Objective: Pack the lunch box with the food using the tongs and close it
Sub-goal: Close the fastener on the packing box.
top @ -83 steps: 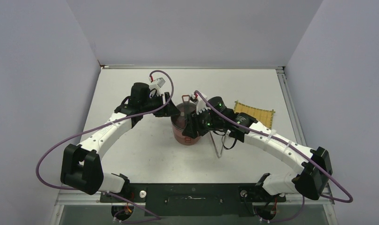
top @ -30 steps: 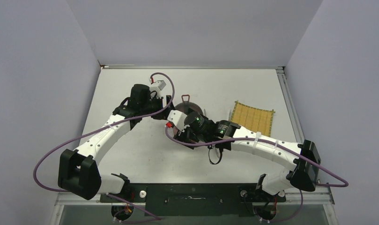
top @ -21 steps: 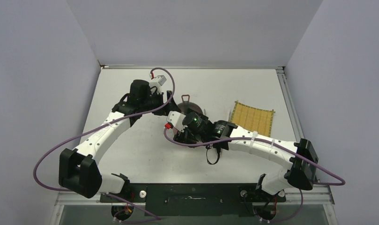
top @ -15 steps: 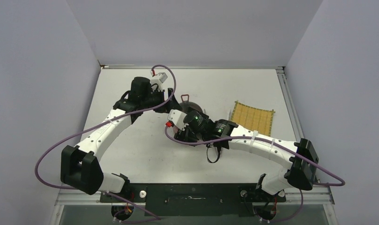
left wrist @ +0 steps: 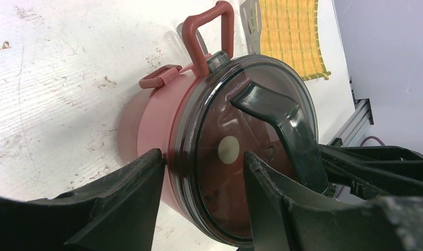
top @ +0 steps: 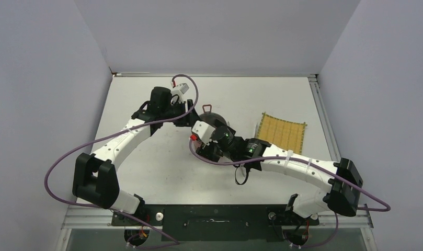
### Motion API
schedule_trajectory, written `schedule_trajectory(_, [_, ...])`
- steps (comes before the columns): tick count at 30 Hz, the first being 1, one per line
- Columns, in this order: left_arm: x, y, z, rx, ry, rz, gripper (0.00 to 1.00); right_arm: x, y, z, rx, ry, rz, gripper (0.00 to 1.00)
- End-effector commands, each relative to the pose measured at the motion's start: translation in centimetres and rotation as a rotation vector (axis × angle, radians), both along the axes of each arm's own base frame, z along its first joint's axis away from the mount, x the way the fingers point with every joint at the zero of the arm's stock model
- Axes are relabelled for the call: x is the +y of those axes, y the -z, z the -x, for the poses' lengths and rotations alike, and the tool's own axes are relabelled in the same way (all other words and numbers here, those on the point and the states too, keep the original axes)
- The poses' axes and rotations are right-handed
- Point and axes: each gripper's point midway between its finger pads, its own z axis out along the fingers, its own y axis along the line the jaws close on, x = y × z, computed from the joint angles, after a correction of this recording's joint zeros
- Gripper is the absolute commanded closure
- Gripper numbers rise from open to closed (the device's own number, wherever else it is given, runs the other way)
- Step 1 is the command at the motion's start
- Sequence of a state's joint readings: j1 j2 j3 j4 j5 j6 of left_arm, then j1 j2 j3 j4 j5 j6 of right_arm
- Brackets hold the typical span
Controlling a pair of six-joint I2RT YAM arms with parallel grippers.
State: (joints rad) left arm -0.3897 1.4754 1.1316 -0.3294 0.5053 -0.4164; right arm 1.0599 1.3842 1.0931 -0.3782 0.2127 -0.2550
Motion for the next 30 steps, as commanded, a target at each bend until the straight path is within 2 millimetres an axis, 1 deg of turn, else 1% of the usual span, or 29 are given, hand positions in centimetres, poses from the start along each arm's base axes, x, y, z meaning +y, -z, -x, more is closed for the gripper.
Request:
schedule_trajectory(1, [-0.2,1.3,2.1,0.044,0.012,-0.004,0.48,-2.1,-0.4,-0.5,0.008,0.125,-0.072,0.16])
schedule_trajectory(3, [-0.2,1.5,2.7,0.043,-0.01,-0.01,0.49,-2.4,-1.5,-0.5,0.012,0.141,-0.13,0.14])
schedule_trajectory(4, [-0.2,1.2,3.0,0.038,-0.02,0.0,0.49,-2.4,-2.2,-0.3,0.014,0.142,-0.161,0.12])
schedule_trajectory(8, [-0.2,1.2,4.0,0.05,-0.07,0.045,0.49,-1.8,-4.9,0.8,0.056,0.12,-0.297,0.08])
schedule_trajectory(12, [-0.9,0.1,5.0,0.034,-0.087,0.126,0.49,-1.3,-7.8,1.4,0.096,0.121,-0.435,0.02])
schedule_trajectory(13, [-1.2,-0.2,5.3,0.023,-0.078,0.148,0.49,-1.4,-8.6,1.3,0.101,0.137,-0.477,0.01])
schedule_trajectory(15, [-1.9,-1.1,6.2,-0.003,-0.039,0.188,0.49,-1.7,-10.4,0.4,0.119,0.223,-0.584,0.0])
schedule_trajectory(16, [-2.2,-1.3,6.6,-0.009,-0.021,0.202,0.48,-1.8,-11.3,-0.1,0.139,0.276,-0.644,0.01])
schedule_trajectory(18, [-2.4,-1.3,7.3,-0.012,-0.006,0.211,0.48,-1.8,-12.2,-0.9,0.175,0.358,-0.732,0.06])
schedule_trajectory(21, [-1.9,-1.2,7.9,-0.006,-0.012,0.2,0.48,-1.8,-12.2,-1.7,0.202,0.447,-0.777,0.12])
schedule_trajectory(24, [-1.3,-1.8,8.5,-0.023,-0.016,0.197,0.48,-2.4,-11.4,-2.3,0.236,0.579,-0.776,0.22])
schedule_trajectory(26, [-0.6,-2.6,8.4,-0.055,-0.039,0.18,0.45,-2.7,-10.8,-2.2,0.268,0.686,-0.784,0.24])
schedule_trajectory(27, [-0.2,-3.3,8.3,-0.075,-0.052,0.169,0.42,-3.3,-10.5,-2.1,0.253,0.75,-0.782,0.24])
schedule_trajectory(30, [0.8,-4.7,7.6,-0.117,-0.072,0.119,0.33,-3.4,-9.9,-1.1,0.252,0.82,-0.784,0.24])
